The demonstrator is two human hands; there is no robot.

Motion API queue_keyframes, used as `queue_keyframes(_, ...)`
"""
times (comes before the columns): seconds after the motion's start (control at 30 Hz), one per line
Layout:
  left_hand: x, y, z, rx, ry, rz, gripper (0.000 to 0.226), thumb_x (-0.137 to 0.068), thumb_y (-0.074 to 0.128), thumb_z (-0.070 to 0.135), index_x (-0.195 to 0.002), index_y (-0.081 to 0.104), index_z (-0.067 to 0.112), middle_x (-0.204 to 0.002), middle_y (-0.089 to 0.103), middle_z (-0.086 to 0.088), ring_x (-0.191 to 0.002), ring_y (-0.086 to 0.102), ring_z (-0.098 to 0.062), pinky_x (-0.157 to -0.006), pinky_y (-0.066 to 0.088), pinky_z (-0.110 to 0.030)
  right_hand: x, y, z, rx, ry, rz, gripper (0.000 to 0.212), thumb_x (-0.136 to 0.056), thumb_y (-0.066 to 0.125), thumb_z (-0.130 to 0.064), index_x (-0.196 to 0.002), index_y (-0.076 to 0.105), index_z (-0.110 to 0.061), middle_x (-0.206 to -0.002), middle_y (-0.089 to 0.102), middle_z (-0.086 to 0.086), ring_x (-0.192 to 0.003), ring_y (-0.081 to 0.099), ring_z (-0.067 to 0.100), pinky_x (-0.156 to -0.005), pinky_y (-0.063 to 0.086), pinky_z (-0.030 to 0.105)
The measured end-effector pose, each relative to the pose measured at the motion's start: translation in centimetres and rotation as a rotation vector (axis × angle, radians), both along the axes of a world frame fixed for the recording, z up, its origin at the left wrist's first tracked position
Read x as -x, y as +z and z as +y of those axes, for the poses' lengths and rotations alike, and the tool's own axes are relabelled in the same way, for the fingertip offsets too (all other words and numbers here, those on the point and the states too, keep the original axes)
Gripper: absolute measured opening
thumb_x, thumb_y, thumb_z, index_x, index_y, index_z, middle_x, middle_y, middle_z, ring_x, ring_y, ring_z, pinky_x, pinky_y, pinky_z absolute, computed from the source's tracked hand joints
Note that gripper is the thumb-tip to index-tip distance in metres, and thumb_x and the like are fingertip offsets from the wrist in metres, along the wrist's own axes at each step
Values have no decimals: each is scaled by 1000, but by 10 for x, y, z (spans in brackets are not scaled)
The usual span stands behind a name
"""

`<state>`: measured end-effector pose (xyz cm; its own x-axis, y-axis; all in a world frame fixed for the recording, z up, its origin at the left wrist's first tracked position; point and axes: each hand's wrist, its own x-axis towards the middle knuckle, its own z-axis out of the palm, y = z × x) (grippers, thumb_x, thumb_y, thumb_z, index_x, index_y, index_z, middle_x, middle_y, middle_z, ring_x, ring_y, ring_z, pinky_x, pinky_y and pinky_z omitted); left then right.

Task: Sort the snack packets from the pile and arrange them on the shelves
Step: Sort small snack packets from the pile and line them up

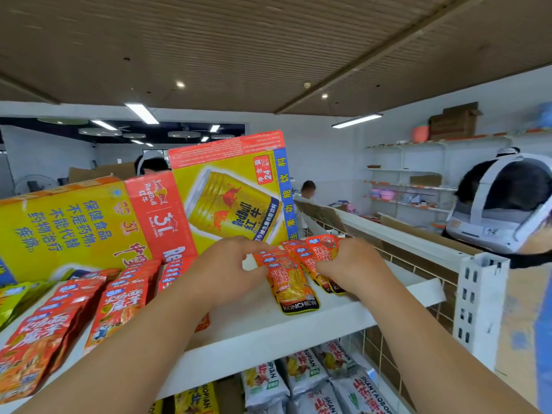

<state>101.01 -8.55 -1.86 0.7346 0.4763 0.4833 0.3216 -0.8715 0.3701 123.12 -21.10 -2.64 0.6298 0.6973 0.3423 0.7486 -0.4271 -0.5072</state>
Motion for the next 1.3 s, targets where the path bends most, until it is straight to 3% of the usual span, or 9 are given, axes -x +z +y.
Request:
queue_keyframes(0.07,-4,-2,2,2,-20,42,37,-89,67,42,-123,63,55,-115,63,17,-103,54,-3,-88,45,-23,0,-4,2,-3,10,-4,45,-64,65,-57,-93,66,-22,-84,66,-1,-75,63,17,-61,46,28)
queue_keyframes(0.17,-9,-8,7,0,-68,100,61,-76,57,67,-135,60,49,-124,63,19,-116,55,0,-105,45,-35,-2,-8,2,10,6,-29,42,-70,68,-55,-94,65,-21,-84,65,-2,-76,63,18,-65,48,30)
queue_keyframes(0.33,-12,-11,4,-86,-92,344,77,-69,44,84,-143,43,60,-156,40,20,-148,27,-5,-125,14,-44,-5,-18,7,19,-15,-96,39,-70,60,-57,-76,68,-19,-66,65,-1,-62,62,13,-61,53,29)
queue_keyframes(0.43,-12,-13,4,-88,-41,430,83,-63,42,92,-142,32,68,-160,33,19,-152,19,-14,-125,9,-48,-6,-22,9,26,-16,-122,40,-65,56,-60,-76,66,-23,-70,65,-3,-67,62,14,-61,50,30)
queue_keyframes(0.63,-12,-8,-3,-118,-57,412,92,-60,41,92,-144,41,58,-158,36,20,-151,19,-3,-126,1,-45,-5,-21,8,19,-24,-184,36,-70,60,-58,-82,67,-25,-77,63,-6,-70,57,13,-56,37,27)
queue_keyframes(0.8,-12,-9,-2,-111,-67,401,88,-61,43,92,-142,44,58,-154,41,20,-148,25,-2,-125,5,-46,-2,-18,4,62,-36,-212,50,-70,58,-68,-94,67,-26,-93,64,-4,-80,57,18,-64,40,29)
queue_keyframes(1.0,-12,-7,-6,-115,-77,401,90,-60,42,90,-143,45,56,-154,40,20,-147,25,0,-125,4,-41,-2,-20,1,79,-27,-197,52,-63,54,-66,-93,66,-25,-93,63,-3,-83,60,19,-66,44,30)
queue_keyframes(1.17,-12,-7,-4,-114,-72,408,90,-60,41,91,-143,45,56,-154,41,18,-147,27,-2,-125,6,-45,7,-15,-5,82,-29,-211,81,-41,31,-78,-93,64,-25,-92,61,-3,-84,59,19,-69,46,30)
queue_keyframes(1.3,-12,-7,-5,-114,-73,408,90,-60,42,91,-143,46,55,-152,43,18,-146,28,-2,-125,7,-46,7,-14,-6,101,-29,-209,69,-49,40,-75,-91,63,-25,-91,59,-3,-84,59,19,-70,48,31)
